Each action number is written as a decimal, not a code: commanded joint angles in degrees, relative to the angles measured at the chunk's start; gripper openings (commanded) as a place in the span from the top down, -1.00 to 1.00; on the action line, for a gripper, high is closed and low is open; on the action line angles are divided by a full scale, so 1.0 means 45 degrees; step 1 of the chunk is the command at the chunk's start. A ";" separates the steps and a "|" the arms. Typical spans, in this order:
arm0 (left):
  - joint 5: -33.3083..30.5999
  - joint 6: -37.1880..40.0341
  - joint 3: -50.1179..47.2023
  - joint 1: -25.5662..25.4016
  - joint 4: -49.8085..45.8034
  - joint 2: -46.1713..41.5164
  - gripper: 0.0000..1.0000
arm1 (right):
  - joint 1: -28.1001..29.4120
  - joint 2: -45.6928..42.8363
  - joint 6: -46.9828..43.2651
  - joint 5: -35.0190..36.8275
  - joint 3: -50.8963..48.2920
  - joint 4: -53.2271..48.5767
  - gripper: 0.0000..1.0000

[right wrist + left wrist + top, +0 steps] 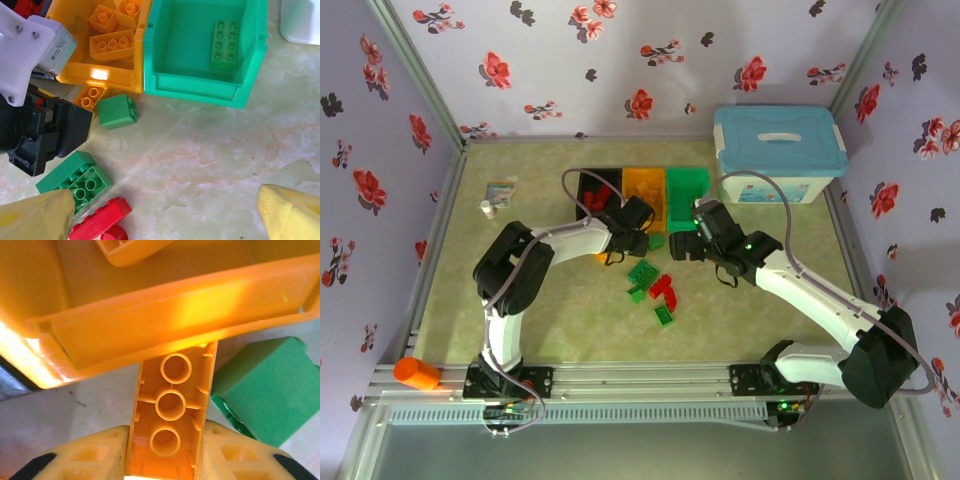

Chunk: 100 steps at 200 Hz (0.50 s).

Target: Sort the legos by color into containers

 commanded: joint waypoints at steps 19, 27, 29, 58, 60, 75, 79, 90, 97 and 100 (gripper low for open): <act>-0.0230 -0.0554 -0.0881 -0.0499 -0.0459 -0.1324 0.40 | -0.0127 -0.0402 0.0103 0.0144 -0.0064 0.0150 -0.89; -0.0241 -0.0639 -0.1063 -0.0534 -0.0478 -0.1651 0.40 | -0.0127 -0.0433 0.0102 0.0142 -0.0080 0.0169 -0.89; -0.0232 -0.0662 -0.1092 -0.0541 -0.0486 -0.1730 0.40 | -0.0127 -0.0444 0.0106 0.0146 -0.0085 0.0181 -0.89; -0.0486 -0.0414 -0.0760 -0.0532 -0.0907 -0.2746 0.40 | -0.0127 -0.0471 0.0178 0.0051 -0.0158 0.0287 -0.89; -0.0493 -0.0377 -0.0699 -0.0512 -0.0925 -0.2805 0.40 | -0.0132 -0.0483 0.0179 0.0031 -0.0173 0.0294 -0.89; -0.0495 -0.0187 -0.0269 -0.0365 -0.0960 -0.2998 0.40 | -0.0127 -0.0487 0.0253 -0.0038 -0.0208 0.0331 -0.88; -0.0489 -0.0135 -0.0111 -0.0318 -0.0957 -0.2990 0.40 | -0.0143 -0.0501 0.0261 -0.0065 -0.0199 0.0319 -0.88; -0.0409 0.0017 0.0331 -0.0154 -0.1012 -0.2885 0.40 | -0.0132 -0.0548 0.0310 -0.0086 -0.0205 0.0299 -0.88; -0.0332 0.0076 0.0668 -0.0046 -0.1105 -0.2717 0.40 | -0.0127 -0.0600 0.0323 -0.0102 -0.0221 0.0273 -0.88; -0.0301 0.0099 0.0801 -0.0006 -0.1139 -0.2657 0.40 | -0.0137 -0.0648 0.0337 -0.0108 -0.0227 0.0254 -0.88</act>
